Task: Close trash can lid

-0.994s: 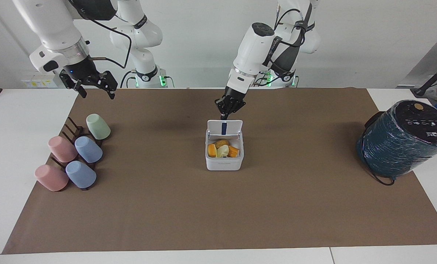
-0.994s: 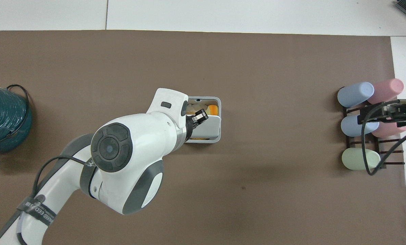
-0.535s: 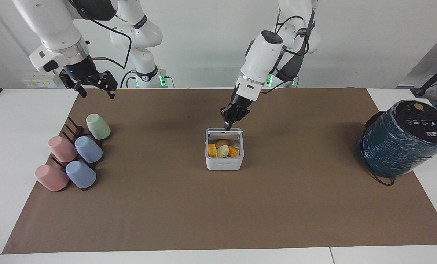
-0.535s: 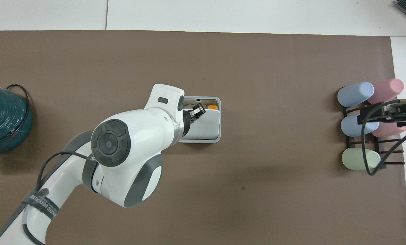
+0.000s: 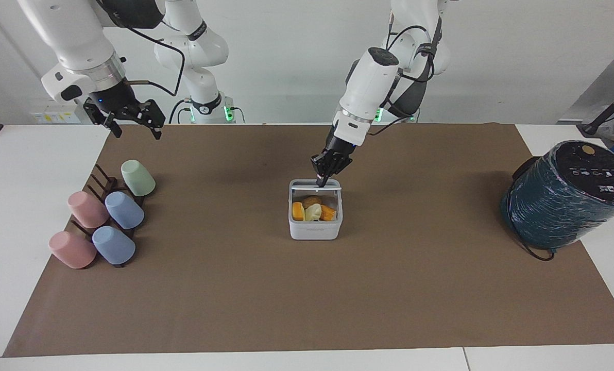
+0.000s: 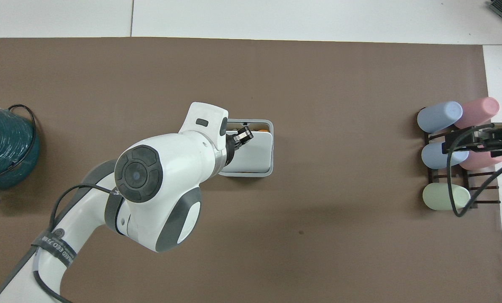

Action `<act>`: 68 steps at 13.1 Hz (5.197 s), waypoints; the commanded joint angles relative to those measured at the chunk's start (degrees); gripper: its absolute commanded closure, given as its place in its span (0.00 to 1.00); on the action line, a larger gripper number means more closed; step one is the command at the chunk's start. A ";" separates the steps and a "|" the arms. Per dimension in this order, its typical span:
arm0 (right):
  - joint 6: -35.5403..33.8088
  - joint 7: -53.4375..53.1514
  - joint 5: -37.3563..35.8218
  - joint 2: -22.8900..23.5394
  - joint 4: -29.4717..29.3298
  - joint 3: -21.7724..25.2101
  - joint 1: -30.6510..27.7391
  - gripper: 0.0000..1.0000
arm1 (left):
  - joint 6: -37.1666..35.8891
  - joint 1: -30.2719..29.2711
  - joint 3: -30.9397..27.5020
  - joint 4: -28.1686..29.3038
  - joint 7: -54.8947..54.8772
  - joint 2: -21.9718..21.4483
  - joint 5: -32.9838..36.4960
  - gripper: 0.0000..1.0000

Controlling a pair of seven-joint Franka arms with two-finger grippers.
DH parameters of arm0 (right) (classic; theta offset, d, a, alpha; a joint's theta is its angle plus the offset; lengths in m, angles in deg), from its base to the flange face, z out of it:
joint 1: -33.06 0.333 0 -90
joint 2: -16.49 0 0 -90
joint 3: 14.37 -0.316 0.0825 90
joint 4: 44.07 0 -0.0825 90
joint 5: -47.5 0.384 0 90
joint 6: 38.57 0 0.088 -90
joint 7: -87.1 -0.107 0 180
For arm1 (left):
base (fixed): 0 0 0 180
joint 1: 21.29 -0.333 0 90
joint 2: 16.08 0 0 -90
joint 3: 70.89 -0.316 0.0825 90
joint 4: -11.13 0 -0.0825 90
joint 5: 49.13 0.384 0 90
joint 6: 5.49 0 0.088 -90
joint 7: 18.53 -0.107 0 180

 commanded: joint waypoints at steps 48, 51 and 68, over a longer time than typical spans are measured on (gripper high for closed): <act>0.02 0.47 0.05 -1.03 0.87 0.05 -0.03 0.00 | -42.94 -17.33 -0.37 -23.99 -30.00 6.82 0.12 1.00; 0.02 0.47 0.05 -1.03 0.87 0.05 -0.03 0.00 | -48.13 -21.46 -0.37 -24.08 -40.99 4.80 3.89 1.00; 0.02 0.47 0.05 -1.03 0.87 0.05 -0.03 0.00 | -61.59 -24.90 -0.28 -18.99 -51.04 -9.27 11.99 1.00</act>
